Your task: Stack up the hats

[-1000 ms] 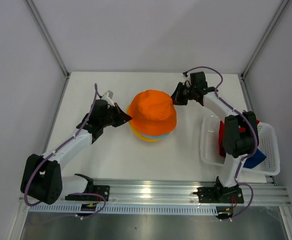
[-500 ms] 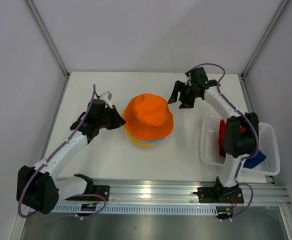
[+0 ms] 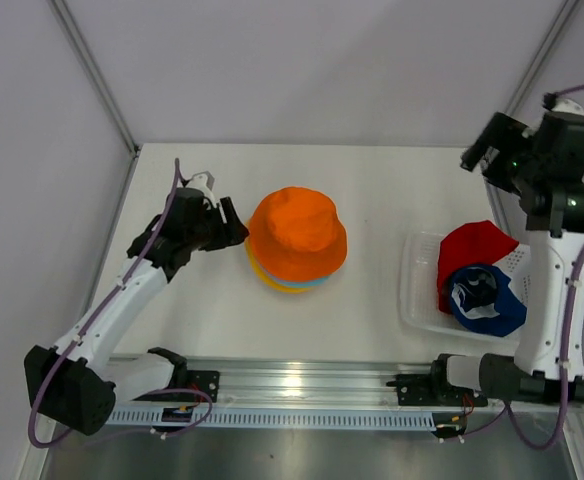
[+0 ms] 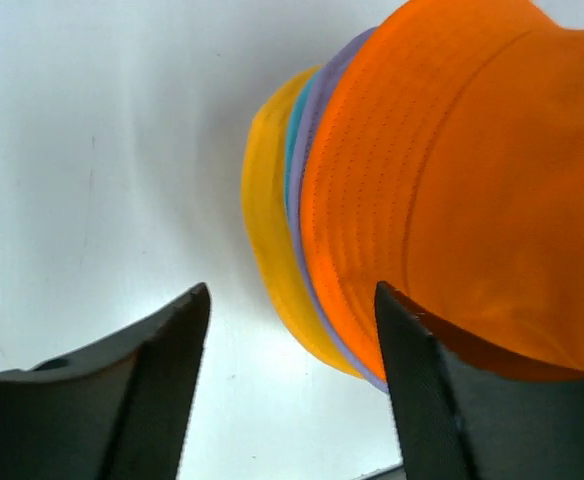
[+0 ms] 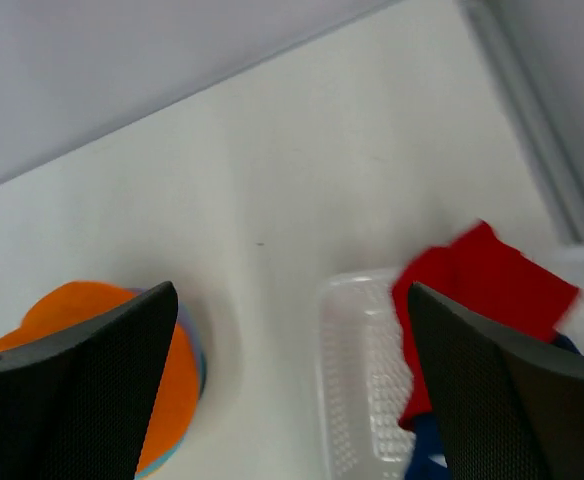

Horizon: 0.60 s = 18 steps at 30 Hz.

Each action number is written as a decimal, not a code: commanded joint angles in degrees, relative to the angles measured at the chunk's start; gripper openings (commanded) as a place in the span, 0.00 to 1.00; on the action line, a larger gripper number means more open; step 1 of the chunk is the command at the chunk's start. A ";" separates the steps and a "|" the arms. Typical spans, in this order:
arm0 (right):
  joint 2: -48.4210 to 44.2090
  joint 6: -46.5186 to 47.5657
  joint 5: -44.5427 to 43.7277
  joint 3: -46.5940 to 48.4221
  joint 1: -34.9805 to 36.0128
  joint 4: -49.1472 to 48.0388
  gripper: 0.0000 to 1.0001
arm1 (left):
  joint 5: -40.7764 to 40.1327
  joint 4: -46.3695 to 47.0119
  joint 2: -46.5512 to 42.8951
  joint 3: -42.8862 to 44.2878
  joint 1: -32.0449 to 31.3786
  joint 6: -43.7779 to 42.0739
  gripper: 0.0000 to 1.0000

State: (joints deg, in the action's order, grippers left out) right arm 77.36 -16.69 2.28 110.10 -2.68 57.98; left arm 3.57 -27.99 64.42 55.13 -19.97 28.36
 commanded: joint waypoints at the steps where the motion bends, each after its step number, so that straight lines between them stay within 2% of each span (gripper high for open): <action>1: -3.52 0.35 -6.42 -7.78 -9.58 10.40 0.99 | -6.11 -3.12 -5.00 5.42 0.10 -3.04 0.73; 3: -8.42 -1.49 -4.06 -14.96 -13.74 10.23 1.00 | -8.22 -5.58 -7.37 9.00 0.10 -4.88 0.89; 5: -11.60 -2.73 -4.13 -19.64 -18.23 9.44 1.00 | -10.16 -6.72 -8.61 11.03 0.10 -5.85 0.99; 7: -15.48 -2.65 -4.22 -25.78 -20.25 7.25 1.00 | -9.91 -7.52 -10.45 12.27 0.10 -6.82 1.00; 12: -18.12 -2.82 -1.06 -32.31 -22.72 0.84 0.99 | -7.27 -7.43 -14.23 11.05 0.19 -7.18 1.00; 16: -18.83 -6.24 0.71 -38.28 -24.22 -9.27 0.92 | -7.61 -7.69 -16.08 7.37 0.10 -6.57 0.99; 18: -18.83 -7.21 -0.43 -41.36 -24.22 -14.26 0.91 | -8.14 -7.61 -17.05 6.31 0.19 -6.21 1.00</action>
State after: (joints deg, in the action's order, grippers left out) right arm 59.09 -21.04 1.48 71.83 -26.41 54.63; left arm -3.92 -34.39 47.90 63.40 -19.97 22.87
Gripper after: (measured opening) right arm 0.915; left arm 0.994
